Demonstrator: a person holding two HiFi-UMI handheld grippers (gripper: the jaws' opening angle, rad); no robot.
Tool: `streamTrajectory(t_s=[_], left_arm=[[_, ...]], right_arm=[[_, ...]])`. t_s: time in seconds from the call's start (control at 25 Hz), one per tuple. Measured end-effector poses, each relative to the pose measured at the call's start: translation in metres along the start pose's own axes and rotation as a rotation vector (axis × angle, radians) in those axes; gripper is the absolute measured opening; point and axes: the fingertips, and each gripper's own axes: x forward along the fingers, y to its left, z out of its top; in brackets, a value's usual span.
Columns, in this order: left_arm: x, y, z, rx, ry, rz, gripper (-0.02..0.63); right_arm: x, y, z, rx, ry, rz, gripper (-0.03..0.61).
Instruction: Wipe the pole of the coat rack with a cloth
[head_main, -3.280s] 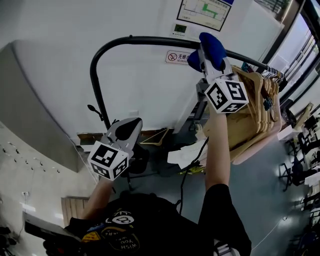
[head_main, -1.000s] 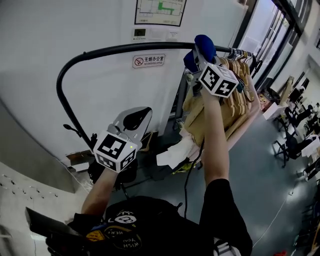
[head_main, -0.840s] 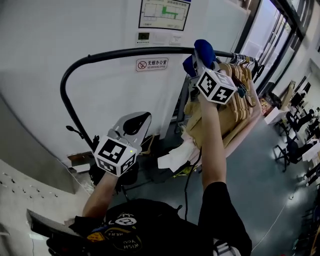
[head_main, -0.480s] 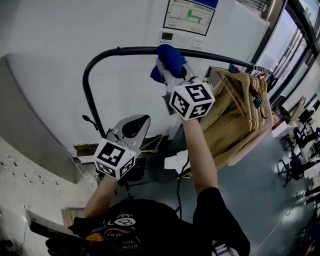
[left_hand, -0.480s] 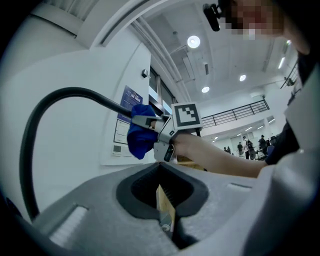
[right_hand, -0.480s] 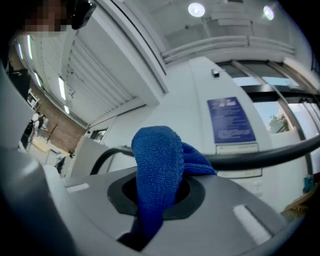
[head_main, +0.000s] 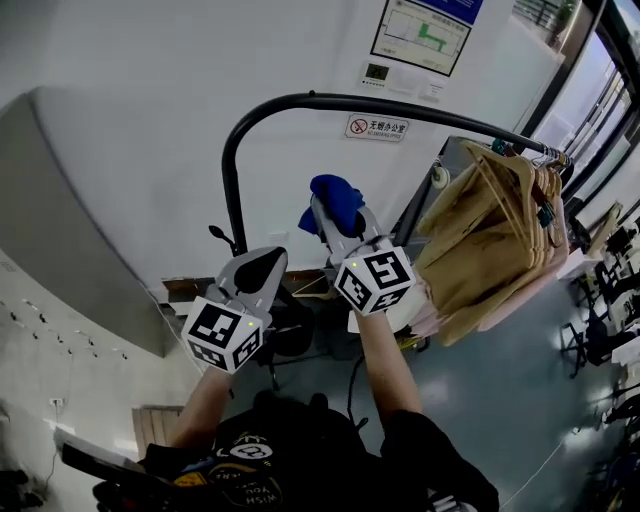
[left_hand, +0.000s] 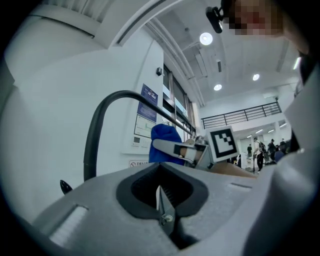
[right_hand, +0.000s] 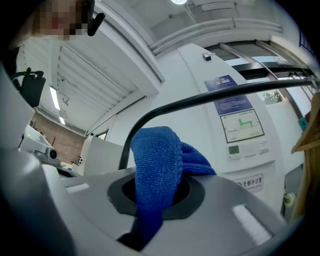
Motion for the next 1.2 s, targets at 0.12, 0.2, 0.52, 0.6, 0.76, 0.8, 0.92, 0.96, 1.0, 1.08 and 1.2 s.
streamTrajectory(t_s=[0.12, 0.2, 0.52, 0.6, 0.76, 0.8, 0.92, 0.96, 1.0, 1.08, 1.2], left_arm=[[0.001, -0.005, -0.013, -0.012, 0.022, -0.053, 0.002], [0.003, -0.011, -0.019, -0.015, 0.032, -0.088, 0.002], [0.009, -0.036, -0.047, -0.018, 0.067, -0.157, 0.002], [0.013, -0.046, -0.055, -0.041, 0.074, -0.174, 0.002], [0.016, -0.078, -0.059, -0.077, 0.042, -0.232, 0.002], [0.017, -0.083, -0.061, -0.064, 0.035, -0.234, 0.002], [0.023, -0.093, -0.07, -0.051, 0.038, -0.221, 0.002], [0.025, -0.096, -0.072, -0.051, 0.039, -0.219, 0.0], [0.027, -0.099, -0.074, -0.052, 0.04, -0.218, 0.002], [0.032, -0.103, -0.078, -0.06, 0.045, -0.216, 0.002], [0.04, -0.108, -0.083, -0.079, 0.055, -0.211, 0.002]], right_arm=[[-0.031, 0.001, -0.017, -0.002, 0.025, -0.099, 0.041], [-0.053, -0.002, -0.027, -0.022, 0.047, -0.176, 0.04], [-0.147, -0.015, -0.078, 0.051, 0.156, -0.366, 0.04], [-0.164, -0.019, -0.084, 0.093, 0.164, -0.381, 0.04], [-0.195, -0.019, -0.094, 0.153, 0.169, -0.383, 0.04], [-0.202, -0.02, -0.096, 0.155, 0.171, -0.389, 0.04], [-0.215, -0.026, -0.106, 0.164, 0.189, -0.396, 0.04], [-0.218, -0.029, -0.109, 0.173, 0.194, -0.396, 0.04], [-0.221, -0.031, -0.111, 0.185, 0.193, -0.395, 0.04], [-0.224, -0.036, -0.11, 0.208, 0.182, -0.392, 0.04], [-0.228, -0.039, -0.107, 0.192, 0.178, -0.388, 0.04]])
